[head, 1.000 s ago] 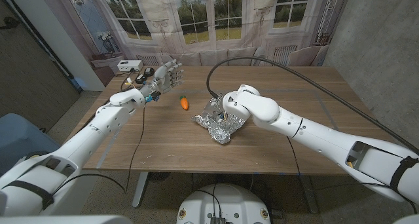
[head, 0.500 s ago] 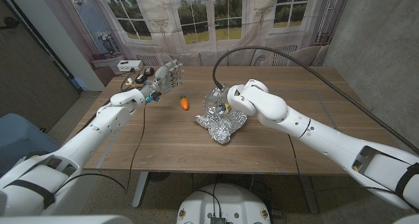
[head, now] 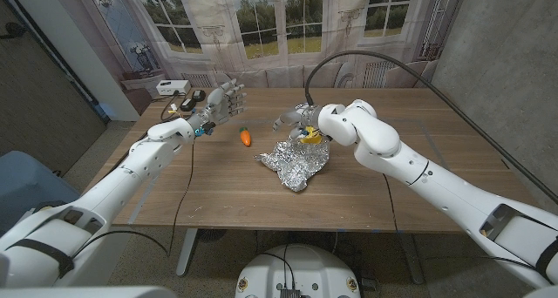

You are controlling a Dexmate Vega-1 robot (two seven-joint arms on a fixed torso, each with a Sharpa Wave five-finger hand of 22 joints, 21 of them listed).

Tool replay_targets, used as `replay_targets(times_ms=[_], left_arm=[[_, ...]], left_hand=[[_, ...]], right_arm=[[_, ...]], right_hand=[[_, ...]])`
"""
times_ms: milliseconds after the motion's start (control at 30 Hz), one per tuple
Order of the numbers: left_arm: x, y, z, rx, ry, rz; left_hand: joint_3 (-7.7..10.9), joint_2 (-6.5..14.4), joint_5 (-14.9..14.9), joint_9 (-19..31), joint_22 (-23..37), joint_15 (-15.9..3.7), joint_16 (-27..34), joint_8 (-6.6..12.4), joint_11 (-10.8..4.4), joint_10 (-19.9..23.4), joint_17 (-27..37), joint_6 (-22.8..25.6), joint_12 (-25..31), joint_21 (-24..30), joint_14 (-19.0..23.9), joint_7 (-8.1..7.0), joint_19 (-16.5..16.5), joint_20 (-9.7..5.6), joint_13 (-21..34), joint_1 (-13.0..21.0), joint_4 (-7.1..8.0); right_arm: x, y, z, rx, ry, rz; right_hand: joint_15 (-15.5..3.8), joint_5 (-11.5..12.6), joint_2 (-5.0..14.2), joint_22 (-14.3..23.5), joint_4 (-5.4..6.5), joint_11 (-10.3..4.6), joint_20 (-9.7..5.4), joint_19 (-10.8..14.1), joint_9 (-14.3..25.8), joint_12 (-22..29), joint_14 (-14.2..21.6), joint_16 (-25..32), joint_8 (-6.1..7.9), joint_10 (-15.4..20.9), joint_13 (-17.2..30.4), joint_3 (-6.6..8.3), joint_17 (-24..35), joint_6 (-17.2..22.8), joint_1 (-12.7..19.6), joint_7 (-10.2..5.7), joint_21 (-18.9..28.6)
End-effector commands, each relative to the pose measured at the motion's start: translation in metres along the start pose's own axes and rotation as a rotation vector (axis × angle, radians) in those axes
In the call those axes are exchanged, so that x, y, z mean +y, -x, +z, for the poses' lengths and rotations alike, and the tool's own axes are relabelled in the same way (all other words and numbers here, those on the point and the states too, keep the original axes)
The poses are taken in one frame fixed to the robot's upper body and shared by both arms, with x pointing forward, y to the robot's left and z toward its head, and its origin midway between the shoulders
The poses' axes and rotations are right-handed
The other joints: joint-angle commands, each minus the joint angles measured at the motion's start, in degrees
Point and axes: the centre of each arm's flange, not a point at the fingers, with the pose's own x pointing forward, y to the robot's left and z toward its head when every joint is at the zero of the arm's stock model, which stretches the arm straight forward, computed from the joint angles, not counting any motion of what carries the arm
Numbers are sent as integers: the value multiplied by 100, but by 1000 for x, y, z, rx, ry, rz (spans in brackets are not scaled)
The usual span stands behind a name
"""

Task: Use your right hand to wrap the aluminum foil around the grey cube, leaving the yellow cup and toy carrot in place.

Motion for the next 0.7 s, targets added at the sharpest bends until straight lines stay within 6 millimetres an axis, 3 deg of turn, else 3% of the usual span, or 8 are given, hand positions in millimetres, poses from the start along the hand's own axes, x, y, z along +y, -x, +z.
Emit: replay_targets(times_ms=[33,267,700], left_arm=[[-4,5,3,-26,-15,0],[-8,10,3,-60,-28,19],[-22,20,-5,-160,-16,63]], left_hand=[[-8,-29,54,11,11,16,10,-16,-16,-660,26,-431,13,-29,-520,-28,-97,38,11,22,-3],[-24,-56,49,10,8,11,14,16,-44,-591,23,-341,39,-38,-511,-90,-115,36,10,49,-30],[-62,-150,32,5,-3,-20,48,71,-92,-378,14,-121,112,-42,-390,-278,-100,8,5,145,-138]], right_arm=[[4,13,-32,-15,-315,-138],[10,14,-46,-35,-444,-199],[31,15,-79,-66,-748,-406]], right_hand=[[-238,-22,7,27,60,17,128,-27,15,38,92,44,39,133,16,23,7,81,-85,55,-57],[-140,-77,-14,32,165,60,222,-94,15,-1,24,16,-10,100,12,-52,-7,25,-326,121,-148],[-53,-113,-29,38,212,104,303,-222,6,-32,-31,-9,-6,128,4,-87,-39,123,-485,196,-280]])
